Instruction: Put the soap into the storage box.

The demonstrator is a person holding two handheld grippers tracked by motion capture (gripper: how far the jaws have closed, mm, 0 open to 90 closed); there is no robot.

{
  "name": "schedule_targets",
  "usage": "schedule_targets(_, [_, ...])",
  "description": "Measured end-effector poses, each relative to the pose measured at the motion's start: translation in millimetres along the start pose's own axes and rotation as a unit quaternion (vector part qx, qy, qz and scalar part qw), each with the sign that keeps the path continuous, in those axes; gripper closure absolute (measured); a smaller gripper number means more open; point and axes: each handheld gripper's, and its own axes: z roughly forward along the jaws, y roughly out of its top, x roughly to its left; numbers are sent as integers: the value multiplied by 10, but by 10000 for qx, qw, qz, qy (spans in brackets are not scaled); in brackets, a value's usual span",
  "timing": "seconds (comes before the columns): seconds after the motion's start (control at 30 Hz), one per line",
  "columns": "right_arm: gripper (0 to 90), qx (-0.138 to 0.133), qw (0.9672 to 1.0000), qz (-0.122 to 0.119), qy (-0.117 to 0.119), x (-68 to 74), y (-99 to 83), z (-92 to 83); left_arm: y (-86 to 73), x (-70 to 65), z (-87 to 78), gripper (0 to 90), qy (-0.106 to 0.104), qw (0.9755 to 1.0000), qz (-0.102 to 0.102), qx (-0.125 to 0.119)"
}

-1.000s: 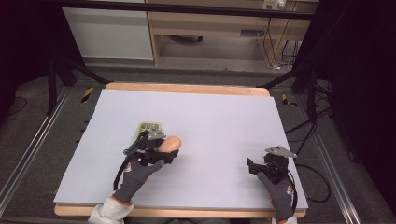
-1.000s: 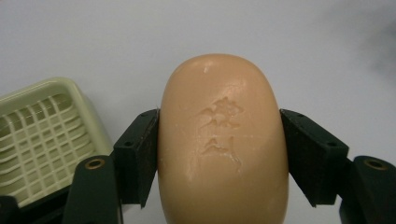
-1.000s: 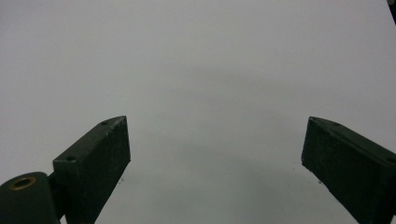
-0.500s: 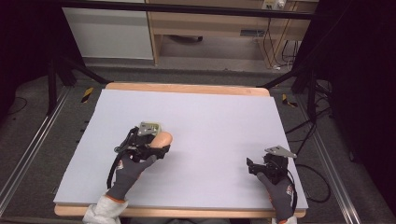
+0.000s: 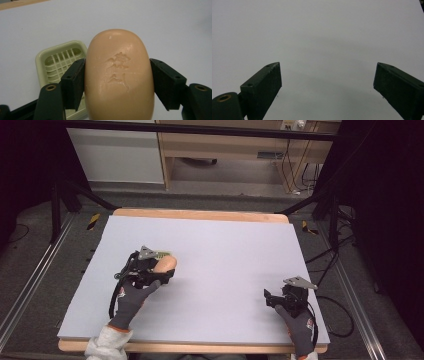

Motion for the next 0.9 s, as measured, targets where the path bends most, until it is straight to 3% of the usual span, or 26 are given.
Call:
schedule_targets(0.53, [83, 14, 10000, 13, -21, 12, 5, 4, 38, 163, 33, 318, 188, 9997, -124, -27])
schedule_targets(0.9, [83, 37, 10000, -19, -3, 16, 4, 17, 33, 300, 215, 318, 405, 9989, -208, 127])
